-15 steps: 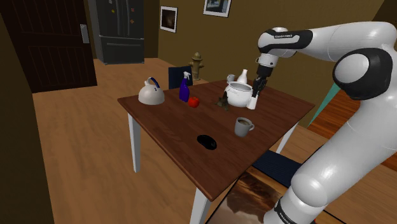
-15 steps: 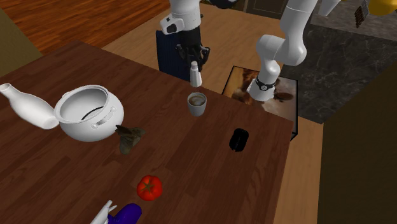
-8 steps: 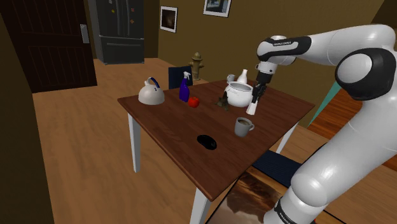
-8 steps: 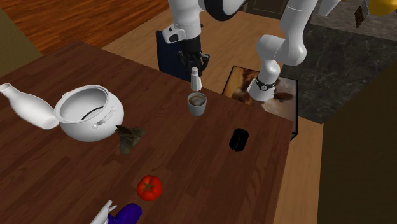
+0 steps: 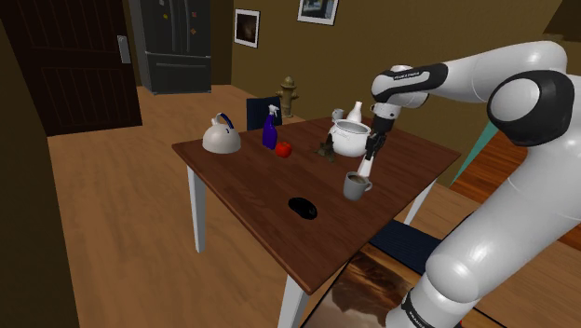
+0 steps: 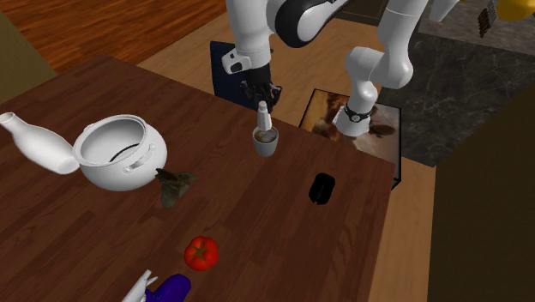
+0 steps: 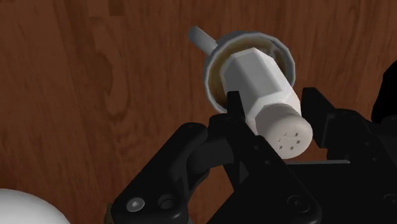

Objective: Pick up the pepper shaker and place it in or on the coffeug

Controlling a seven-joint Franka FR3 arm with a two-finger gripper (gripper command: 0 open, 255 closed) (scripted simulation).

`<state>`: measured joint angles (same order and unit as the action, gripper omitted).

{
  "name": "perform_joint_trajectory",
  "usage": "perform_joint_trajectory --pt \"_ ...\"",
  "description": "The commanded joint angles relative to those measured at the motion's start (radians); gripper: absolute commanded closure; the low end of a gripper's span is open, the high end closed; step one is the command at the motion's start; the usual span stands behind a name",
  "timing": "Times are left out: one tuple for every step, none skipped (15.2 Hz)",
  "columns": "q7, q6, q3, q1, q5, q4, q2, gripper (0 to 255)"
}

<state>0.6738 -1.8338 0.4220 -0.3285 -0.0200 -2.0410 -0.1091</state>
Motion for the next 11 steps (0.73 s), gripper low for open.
perform_joint_trajectory --pt "0.003 -0.026 0.001 0.0 -0.002 -0.021 0.006 255" --pt "0.005 -0.039 0.002 -0.001 -0.004 -0.031 0.009 255" --pt "0.007 -0.053 0.002 -0.001 -0.005 -0.041 0.013 255" --pt "0.007 -0.054 0.002 -0.001 -0.005 -0.042 0.013 255" --pt "0.007 -0.054 0.002 -0.001 -0.005 -0.042 0.013 255" --pt "0.007 -0.054 0.002 -0.001 -0.005 -0.042 0.013 255" --pt "0.007 -0.054 0.002 -0.001 -0.005 -0.042 0.013 255" --pt "0.007 -0.054 0.002 -0.001 -0.005 -0.042 0.013 255" --pt "0.007 -0.054 0.002 -0.001 -0.005 -0.042 0.013 255" --pt "0.007 -0.054 0.002 -0.001 -0.005 -0.042 0.013 255" --pt "0.007 -0.054 0.002 -0.001 -0.005 -0.042 0.013 255"
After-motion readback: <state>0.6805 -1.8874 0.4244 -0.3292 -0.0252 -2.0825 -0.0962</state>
